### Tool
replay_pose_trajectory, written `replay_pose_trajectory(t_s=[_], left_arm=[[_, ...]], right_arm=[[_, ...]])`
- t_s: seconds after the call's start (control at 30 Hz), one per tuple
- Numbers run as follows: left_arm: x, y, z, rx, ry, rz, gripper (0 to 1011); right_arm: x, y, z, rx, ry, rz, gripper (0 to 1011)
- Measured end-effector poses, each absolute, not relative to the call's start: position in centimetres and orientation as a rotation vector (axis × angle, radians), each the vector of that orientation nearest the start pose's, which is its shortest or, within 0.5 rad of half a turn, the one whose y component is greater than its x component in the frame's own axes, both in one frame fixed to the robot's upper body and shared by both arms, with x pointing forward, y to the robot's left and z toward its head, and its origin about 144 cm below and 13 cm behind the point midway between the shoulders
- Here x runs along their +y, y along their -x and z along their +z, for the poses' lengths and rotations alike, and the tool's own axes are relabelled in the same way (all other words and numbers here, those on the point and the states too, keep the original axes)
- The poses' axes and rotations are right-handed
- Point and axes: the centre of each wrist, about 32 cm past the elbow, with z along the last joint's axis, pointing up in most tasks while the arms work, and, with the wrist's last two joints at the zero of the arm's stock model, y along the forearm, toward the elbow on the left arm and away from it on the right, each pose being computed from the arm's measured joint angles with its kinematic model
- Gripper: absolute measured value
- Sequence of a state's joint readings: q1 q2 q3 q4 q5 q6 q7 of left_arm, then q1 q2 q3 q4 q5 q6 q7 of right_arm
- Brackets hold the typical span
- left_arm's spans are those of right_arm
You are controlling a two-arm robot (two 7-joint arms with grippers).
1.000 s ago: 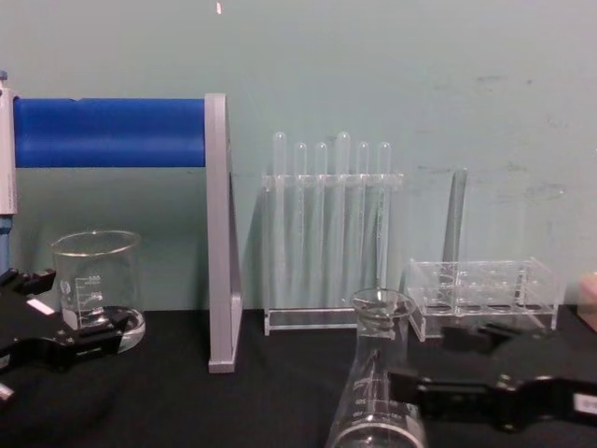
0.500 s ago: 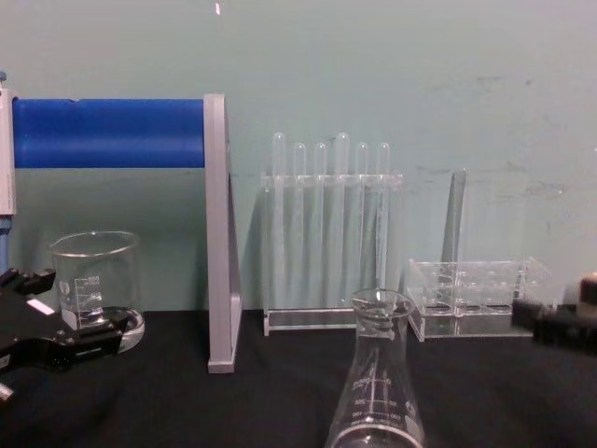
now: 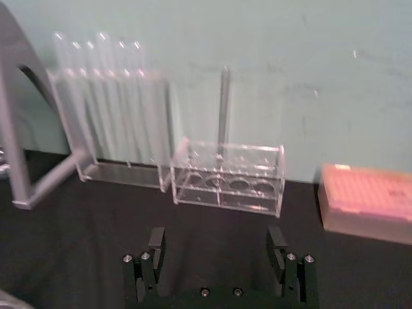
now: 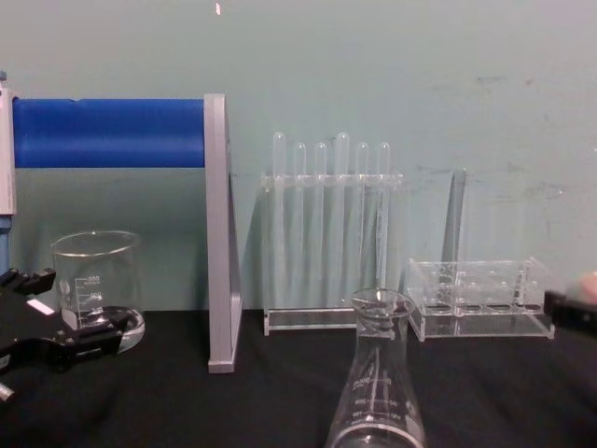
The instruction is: Grasp the erlenmeyer flask with one hand, shake it three times, then place it back.
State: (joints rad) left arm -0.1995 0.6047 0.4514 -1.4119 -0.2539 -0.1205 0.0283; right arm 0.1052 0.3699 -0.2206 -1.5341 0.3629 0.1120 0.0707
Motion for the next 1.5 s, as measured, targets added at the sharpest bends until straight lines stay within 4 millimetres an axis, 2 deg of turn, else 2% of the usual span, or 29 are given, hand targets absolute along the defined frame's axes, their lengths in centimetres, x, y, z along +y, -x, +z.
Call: replay_pose_trajectory(t_s=[0.4,1.5], left_arm=[[31.0,-48.9,114.0,-0.285,-0.304,1.248,1001],[31.0,-48.9,114.0,-0.285,-0.304,1.248,1001]], right_arm=[[-26.8,-49.8,114.3,0.126,0.186,-1.323,1000],[-26.8,-49.7,114.2,0.132,0.197,-1.313,1000]])
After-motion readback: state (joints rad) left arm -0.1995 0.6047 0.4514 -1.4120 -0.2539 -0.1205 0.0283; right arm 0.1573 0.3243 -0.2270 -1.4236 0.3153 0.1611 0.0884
